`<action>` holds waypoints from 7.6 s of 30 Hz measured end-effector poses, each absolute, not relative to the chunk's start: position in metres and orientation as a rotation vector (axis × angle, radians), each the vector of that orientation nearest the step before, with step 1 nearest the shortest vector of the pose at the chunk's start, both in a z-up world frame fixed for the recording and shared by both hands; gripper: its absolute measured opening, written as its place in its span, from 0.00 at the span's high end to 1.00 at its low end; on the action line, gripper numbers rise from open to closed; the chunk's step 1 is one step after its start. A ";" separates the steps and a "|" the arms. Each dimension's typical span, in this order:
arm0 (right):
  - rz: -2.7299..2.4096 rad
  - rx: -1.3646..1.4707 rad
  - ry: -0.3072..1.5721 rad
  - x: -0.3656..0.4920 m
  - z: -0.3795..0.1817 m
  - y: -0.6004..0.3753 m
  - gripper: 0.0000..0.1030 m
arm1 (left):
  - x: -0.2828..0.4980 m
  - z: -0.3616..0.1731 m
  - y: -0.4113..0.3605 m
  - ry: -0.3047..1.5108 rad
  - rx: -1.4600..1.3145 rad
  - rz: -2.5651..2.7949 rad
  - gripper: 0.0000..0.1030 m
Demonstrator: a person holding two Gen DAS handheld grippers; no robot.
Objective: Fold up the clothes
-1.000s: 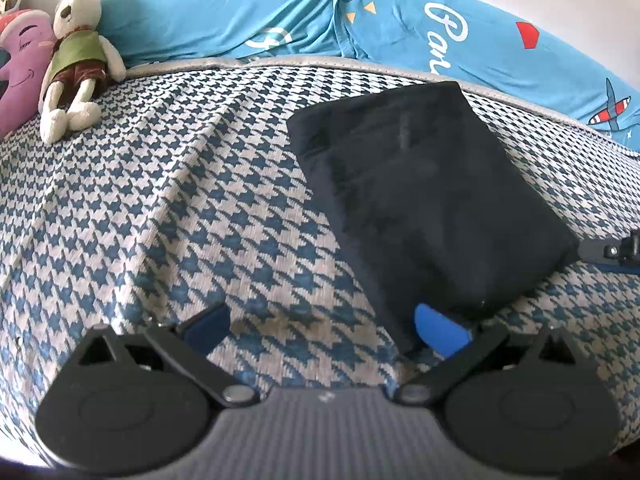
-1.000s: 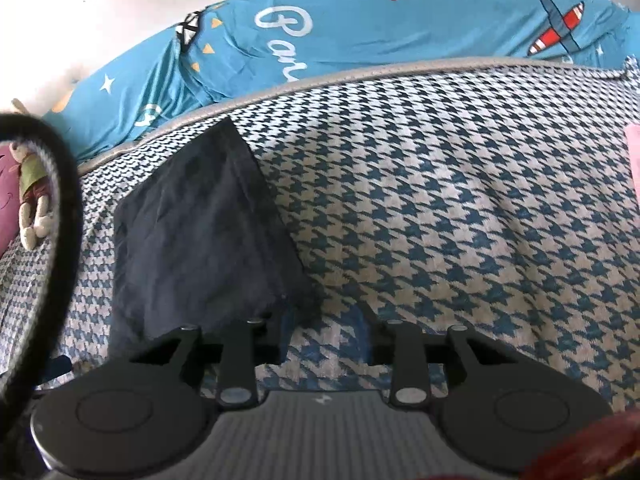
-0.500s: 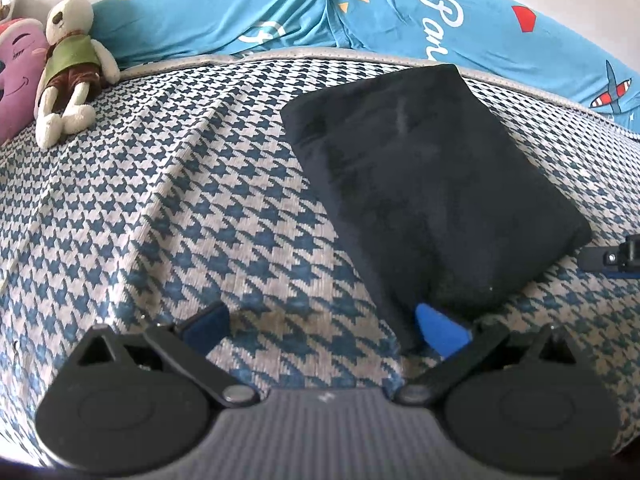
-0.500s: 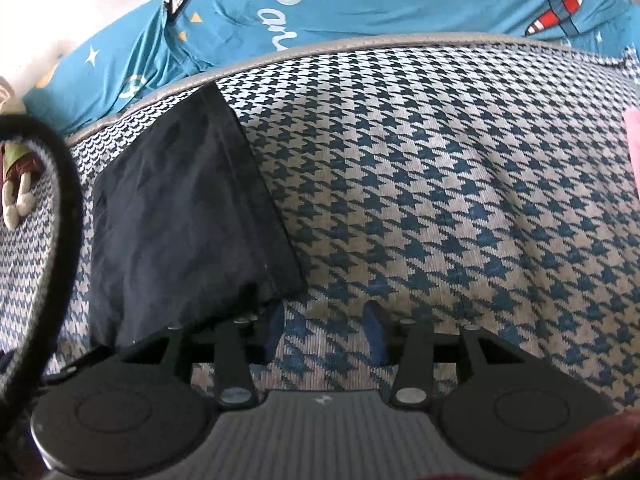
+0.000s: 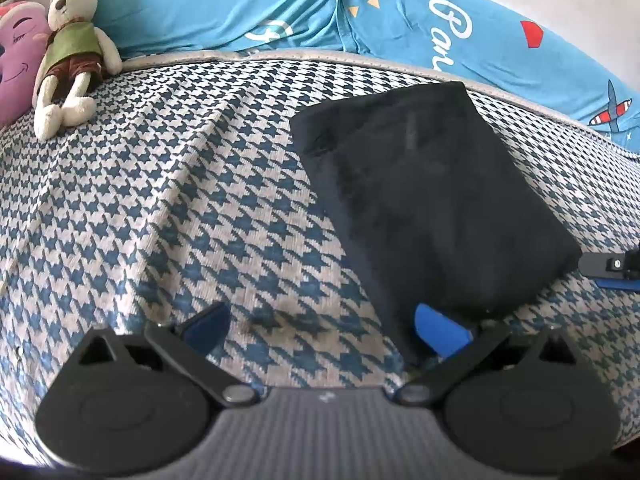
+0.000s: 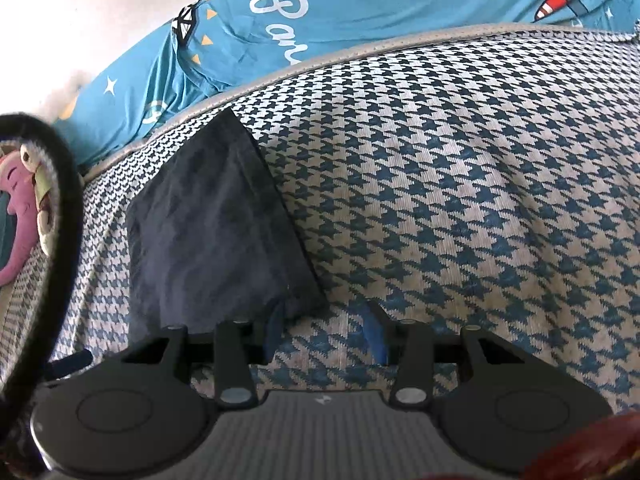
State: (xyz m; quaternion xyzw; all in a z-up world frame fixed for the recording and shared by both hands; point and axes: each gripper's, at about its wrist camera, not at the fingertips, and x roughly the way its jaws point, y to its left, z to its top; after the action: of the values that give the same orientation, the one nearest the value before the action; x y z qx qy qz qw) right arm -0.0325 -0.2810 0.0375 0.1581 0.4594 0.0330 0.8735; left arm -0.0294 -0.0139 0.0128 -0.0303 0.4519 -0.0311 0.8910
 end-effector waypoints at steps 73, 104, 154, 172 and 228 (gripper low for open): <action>0.246 0.417 1.008 0.020 0.009 -0.285 0.53 | 0.118 -0.008 0.012 0.944 -0.219 -0.339 0.00; 0.214 0.413 0.989 0.017 0.014 -0.285 0.70 | 0.110 -0.009 0.001 0.924 -0.125 -0.277 0.26; 0.164 0.438 0.989 0.023 0.013 -0.277 0.58 | 0.093 -0.007 -0.036 0.898 -0.057 -0.215 0.25; 0.153 0.448 0.988 0.027 0.011 -0.273 0.55 | 0.093 -0.007 -0.037 0.918 -0.059 -0.209 0.01; 0.175 0.302 0.835 0.016 0.029 -0.250 0.83 | 0.069 0.014 -0.032 0.766 -0.071 -0.262 0.85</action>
State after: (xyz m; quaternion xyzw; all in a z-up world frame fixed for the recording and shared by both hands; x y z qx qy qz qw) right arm 0.0160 -0.2496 0.0291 0.1460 0.4034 0.0844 0.8994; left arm 0.0688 -0.0317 0.0142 -0.0345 0.3728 -0.1275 0.9185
